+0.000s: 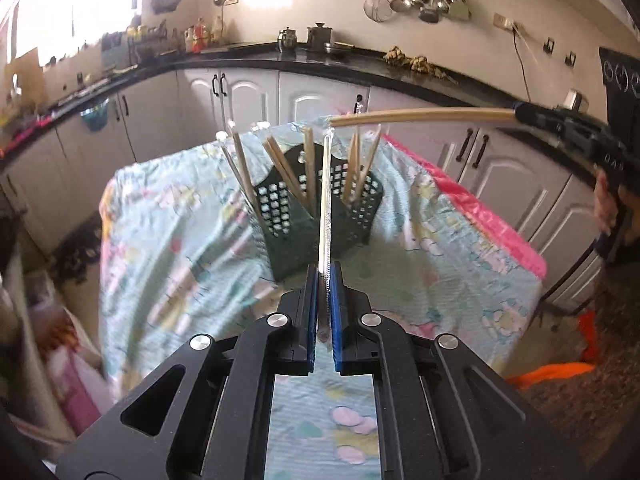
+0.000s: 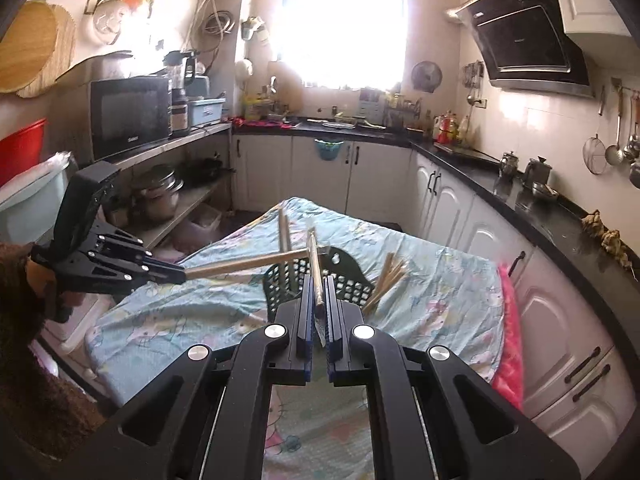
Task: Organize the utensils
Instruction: 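Lift both held chopsticks up over the green caddy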
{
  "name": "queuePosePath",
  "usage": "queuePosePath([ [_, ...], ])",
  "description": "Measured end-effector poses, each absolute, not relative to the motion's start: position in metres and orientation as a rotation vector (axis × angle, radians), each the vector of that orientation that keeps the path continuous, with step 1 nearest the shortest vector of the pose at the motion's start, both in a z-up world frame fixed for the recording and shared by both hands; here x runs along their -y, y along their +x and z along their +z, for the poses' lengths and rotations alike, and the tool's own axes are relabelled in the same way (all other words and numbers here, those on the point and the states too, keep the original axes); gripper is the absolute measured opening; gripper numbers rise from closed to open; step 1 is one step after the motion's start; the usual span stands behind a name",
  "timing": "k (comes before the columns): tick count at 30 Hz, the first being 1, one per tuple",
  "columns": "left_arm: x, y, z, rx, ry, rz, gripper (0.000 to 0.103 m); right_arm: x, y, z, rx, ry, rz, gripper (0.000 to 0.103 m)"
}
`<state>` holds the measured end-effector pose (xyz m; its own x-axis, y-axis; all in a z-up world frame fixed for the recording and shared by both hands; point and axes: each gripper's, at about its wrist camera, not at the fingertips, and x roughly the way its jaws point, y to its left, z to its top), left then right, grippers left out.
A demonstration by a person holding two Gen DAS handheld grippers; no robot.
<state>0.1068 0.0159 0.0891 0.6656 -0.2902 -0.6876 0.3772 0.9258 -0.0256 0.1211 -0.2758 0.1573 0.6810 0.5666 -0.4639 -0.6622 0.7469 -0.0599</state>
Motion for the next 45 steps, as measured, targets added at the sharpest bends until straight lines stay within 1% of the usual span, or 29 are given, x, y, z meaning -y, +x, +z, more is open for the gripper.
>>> queuePosePath([
  [6, -0.028, 0.11, 0.095, -0.79, 0.176, -0.36, 0.003, 0.281, 0.13, 0.164, -0.444, -0.204, 0.665, 0.005],
  [15, -0.055, 0.112, 0.077, -0.89, 0.136, -0.333, 0.003, 0.285, 0.147, 0.152, -0.523, -0.193, 0.633, 0.005],
  [20, -0.07, 0.11, 0.078, -0.906, 0.08, -0.333, 0.003, 0.287, 0.156, 0.144, -0.536, -0.176, 0.618, 0.005],
  [25, -0.078, 0.118, 0.08, -0.95, 0.037, -0.348, 0.003, 0.29, 0.163, 0.153, -0.5, -0.138, 0.607, 0.005],
  [35, -0.083, 0.131, 0.083, -1.049, 0.03, -0.383, 0.003, 0.28, 0.186, 0.186, -0.358, -0.061, 0.638, 0.005],
  [45, -0.065, 0.172, 0.08, -1.116, 0.04, -0.406, 0.003, 0.252, 0.218, 0.186, -0.334, -0.039, 0.648, 0.005],
])
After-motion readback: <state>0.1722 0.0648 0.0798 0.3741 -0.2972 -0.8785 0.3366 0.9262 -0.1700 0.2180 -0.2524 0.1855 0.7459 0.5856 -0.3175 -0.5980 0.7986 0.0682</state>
